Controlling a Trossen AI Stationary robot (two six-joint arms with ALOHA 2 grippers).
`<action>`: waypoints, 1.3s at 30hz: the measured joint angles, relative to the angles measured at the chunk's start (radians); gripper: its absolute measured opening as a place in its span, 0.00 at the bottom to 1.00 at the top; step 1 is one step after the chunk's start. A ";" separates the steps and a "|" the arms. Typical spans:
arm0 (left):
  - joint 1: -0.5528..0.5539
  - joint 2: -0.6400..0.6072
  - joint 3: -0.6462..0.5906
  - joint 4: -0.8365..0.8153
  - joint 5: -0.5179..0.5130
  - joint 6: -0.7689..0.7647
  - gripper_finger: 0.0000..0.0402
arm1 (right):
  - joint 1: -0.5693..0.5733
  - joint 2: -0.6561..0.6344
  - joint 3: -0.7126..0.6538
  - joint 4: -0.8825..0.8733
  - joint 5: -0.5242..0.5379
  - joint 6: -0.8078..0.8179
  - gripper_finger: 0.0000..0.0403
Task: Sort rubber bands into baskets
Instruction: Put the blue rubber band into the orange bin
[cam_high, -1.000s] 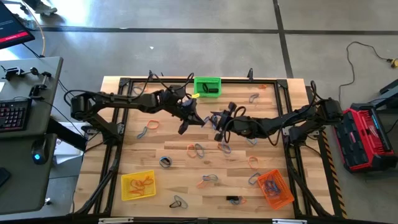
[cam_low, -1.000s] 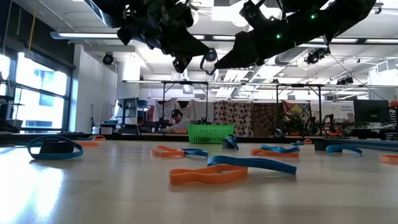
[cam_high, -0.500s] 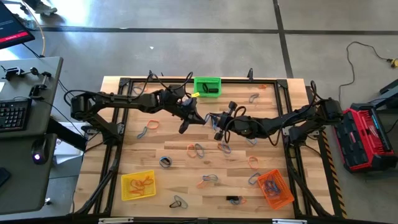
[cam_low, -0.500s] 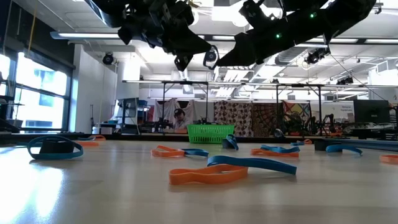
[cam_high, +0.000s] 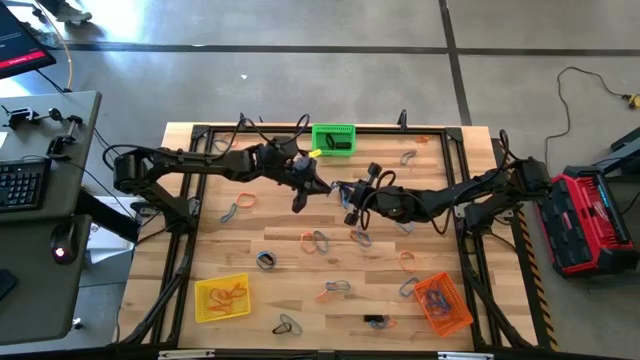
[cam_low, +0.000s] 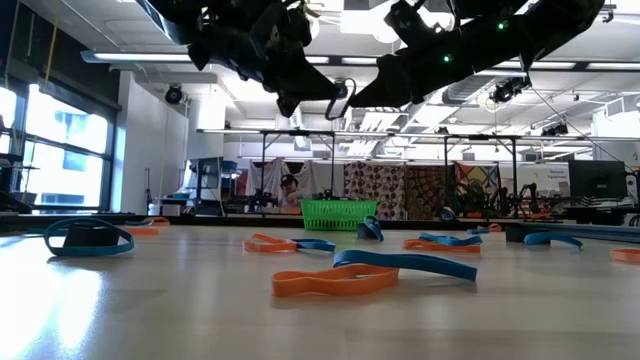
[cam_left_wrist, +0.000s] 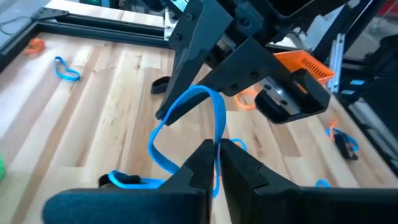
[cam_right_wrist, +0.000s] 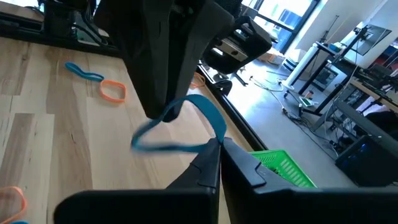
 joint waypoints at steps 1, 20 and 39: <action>-0.001 0.000 0.000 -0.006 -0.007 0.012 0.08 | 0.000 0.000 0.000 0.000 0.000 0.000 0.00; -0.017 -0.088 -0.057 0.041 -0.072 0.103 0.32 | 0.098 -0.080 0.106 -0.405 0.095 0.144 0.00; -0.038 -0.087 -0.306 0.489 -0.185 0.070 0.21 | 0.382 -0.108 0.596 -1.662 -0.151 0.921 0.00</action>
